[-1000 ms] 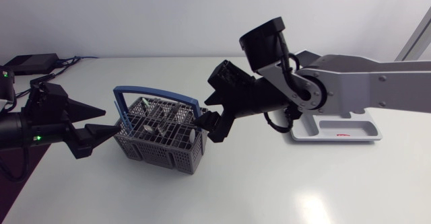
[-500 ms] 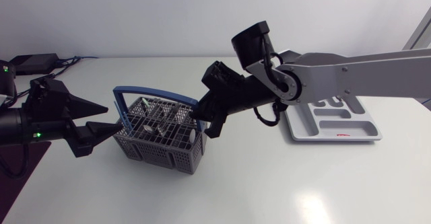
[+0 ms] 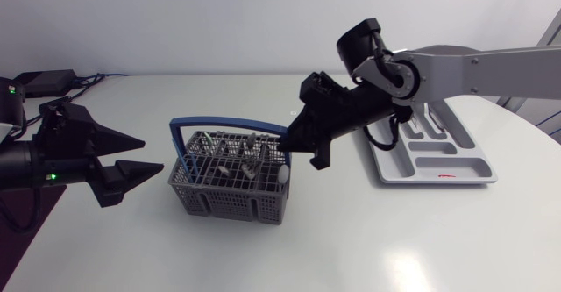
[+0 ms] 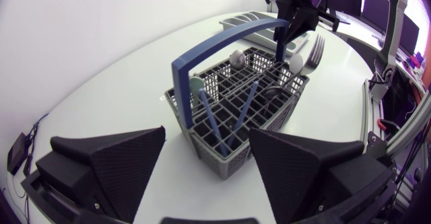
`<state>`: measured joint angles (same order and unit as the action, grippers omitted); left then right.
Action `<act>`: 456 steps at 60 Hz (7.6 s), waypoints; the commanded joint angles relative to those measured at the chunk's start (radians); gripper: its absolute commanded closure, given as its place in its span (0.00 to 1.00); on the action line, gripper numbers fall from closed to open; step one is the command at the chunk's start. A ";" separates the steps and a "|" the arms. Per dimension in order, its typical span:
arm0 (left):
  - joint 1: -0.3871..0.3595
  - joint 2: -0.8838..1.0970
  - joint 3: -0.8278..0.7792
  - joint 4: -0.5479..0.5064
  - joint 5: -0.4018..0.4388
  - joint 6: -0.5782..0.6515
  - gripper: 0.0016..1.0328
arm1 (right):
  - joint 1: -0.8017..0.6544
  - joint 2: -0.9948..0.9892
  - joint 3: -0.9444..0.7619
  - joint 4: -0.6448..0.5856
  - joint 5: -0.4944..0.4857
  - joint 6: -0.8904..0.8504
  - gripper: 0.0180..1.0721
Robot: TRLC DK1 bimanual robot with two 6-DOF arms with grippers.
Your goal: Unload the cutlery basket into the drawer organizer.
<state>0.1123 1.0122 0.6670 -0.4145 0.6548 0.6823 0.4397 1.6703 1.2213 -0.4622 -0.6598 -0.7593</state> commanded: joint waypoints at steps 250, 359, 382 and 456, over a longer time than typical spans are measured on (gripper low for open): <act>-0.571 0.154 0.571 -0.139 -0.124 -0.573 0.93 | 0.310 -0.770 -0.362 -0.058 0.379 0.411 0.14; -0.528 0.289 0.569 0.066 0.141 -0.693 0.65 | 0.260 -0.446 -0.281 -0.030 0.108 0.430 0.95; -0.207 0.207 0.586 0.052 0.141 -0.650 0.45 | -0.002 -0.667 -0.289 -0.237 0.083 0.341 0.95; -0.500 0.230 0.356 -0.195 -0.293 -0.224 0.32 | -0.536 0.332 0.145 0.051 0.272 0.572 0.94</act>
<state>-0.3885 1.2354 1.0145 -0.6086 0.3641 0.3943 -0.1059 1.9442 1.3281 -0.4141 -0.4049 -0.2222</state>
